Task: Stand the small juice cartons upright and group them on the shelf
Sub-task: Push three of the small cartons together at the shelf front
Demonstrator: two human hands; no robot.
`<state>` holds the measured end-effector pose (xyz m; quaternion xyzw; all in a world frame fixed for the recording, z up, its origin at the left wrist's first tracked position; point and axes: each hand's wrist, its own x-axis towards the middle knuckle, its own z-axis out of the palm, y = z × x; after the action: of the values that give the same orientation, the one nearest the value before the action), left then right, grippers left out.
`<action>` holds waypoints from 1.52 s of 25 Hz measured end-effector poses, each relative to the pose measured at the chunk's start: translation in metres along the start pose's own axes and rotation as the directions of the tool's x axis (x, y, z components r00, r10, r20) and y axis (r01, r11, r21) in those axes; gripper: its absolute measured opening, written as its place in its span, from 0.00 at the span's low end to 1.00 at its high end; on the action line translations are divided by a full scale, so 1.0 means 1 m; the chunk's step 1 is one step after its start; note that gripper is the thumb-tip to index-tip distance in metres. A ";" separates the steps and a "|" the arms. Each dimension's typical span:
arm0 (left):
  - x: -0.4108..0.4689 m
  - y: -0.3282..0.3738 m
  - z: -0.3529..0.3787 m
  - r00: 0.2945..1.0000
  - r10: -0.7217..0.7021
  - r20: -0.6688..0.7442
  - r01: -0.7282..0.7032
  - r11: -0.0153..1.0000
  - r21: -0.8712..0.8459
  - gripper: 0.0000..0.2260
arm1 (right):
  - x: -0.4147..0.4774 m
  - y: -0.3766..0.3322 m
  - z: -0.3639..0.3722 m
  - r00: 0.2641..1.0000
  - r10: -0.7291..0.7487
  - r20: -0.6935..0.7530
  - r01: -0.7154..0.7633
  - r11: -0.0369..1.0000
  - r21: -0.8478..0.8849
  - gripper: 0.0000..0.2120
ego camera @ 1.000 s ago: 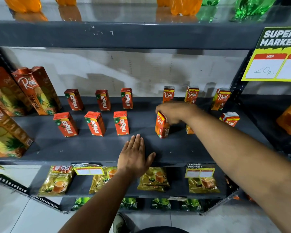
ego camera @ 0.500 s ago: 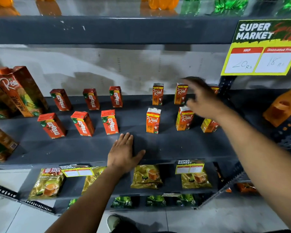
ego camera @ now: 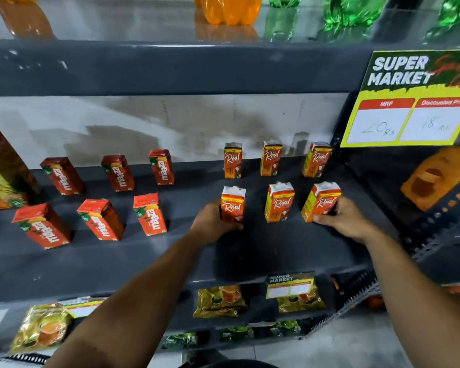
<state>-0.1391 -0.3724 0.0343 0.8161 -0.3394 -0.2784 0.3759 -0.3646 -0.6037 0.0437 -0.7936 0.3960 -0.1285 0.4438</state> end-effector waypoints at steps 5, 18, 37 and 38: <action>0.020 0.010 0.020 0.995 0.084 0.046 -0.083 0.996 -0.019 0.31 | 0.017 -0.022 0.013 0.976 -0.054 0.209 0.071 0.995 -0.074 0.17; 0.027 0.011 0.040 0.986 0.140 0.090 -0.141 0.990 0.007 0.30 | 0.001 -0.013 0.039 0.972 -0.099 0.212 0.105 0.994 -0.017 0.34; -0.041 0.019 0.071 0.994 0.104 -0.017 -0.104 0.994 0.016 0.26 | -0.053 -0.007 0.032 0.965 -0.125 0.229 0.144 0.987 -0.066 0.23; -0.040 0.019 0.072 0.995 0.098 -0.017 -0.098 0.995 0.007 0.26 | -0.054 -0.007 0.032 0.968 -0.120 0.222 0.138 0.988 -0.071 0.23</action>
<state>-0.2212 -0.3817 0.0169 0.8020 -0.3767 -0.2514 0.3895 -0.3788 -0.5426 0.0388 -0.8452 0.2977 -0.0524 0.4408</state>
